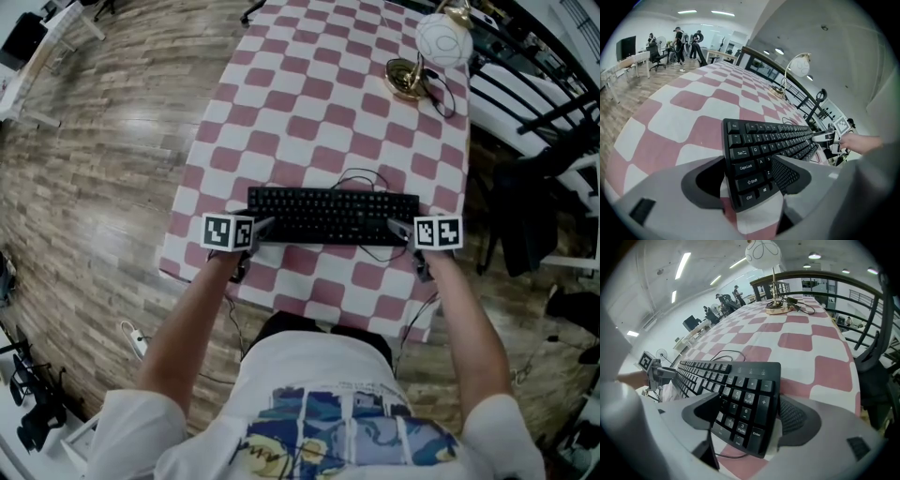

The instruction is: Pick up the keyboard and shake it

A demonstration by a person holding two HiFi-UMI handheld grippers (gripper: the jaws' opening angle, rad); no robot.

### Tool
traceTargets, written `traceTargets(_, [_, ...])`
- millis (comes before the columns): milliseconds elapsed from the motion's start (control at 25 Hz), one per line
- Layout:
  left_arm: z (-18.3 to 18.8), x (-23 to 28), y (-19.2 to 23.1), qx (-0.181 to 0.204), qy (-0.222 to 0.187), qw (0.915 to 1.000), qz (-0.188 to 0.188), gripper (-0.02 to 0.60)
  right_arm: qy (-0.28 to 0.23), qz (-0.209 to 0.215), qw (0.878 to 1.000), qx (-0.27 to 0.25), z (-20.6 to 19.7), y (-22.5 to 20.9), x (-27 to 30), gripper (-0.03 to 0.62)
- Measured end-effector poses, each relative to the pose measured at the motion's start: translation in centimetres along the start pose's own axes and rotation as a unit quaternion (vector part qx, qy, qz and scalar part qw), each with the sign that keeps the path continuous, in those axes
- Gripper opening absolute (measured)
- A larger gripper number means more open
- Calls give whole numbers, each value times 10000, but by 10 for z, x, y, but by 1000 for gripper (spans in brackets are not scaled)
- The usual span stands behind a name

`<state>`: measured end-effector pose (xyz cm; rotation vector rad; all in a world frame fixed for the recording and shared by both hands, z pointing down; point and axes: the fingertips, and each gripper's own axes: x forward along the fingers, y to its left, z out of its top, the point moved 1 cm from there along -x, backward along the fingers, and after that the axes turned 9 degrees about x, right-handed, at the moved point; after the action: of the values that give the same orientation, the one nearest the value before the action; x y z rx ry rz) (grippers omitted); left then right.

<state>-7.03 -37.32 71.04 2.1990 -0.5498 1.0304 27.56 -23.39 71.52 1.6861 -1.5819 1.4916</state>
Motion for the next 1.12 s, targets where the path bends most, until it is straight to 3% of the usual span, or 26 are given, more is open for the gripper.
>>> traceTargets(320, [-3, -4, -3, -112, -168, 9997, 110, 298, -158, 106, 9997, -119, -1, 1, -3, 382])
traceTargets(680, [-1, -29, -7, -72, -627, 9971, 436, 296, -632, 235, 9965, -485, 9, 18, -19, 377])
traceTargets(1120, [11, -94, -26, 161, -1436, 9839, 1057, 296, -1200, 632, 9843, -1134, 40, 52, -57, 375])
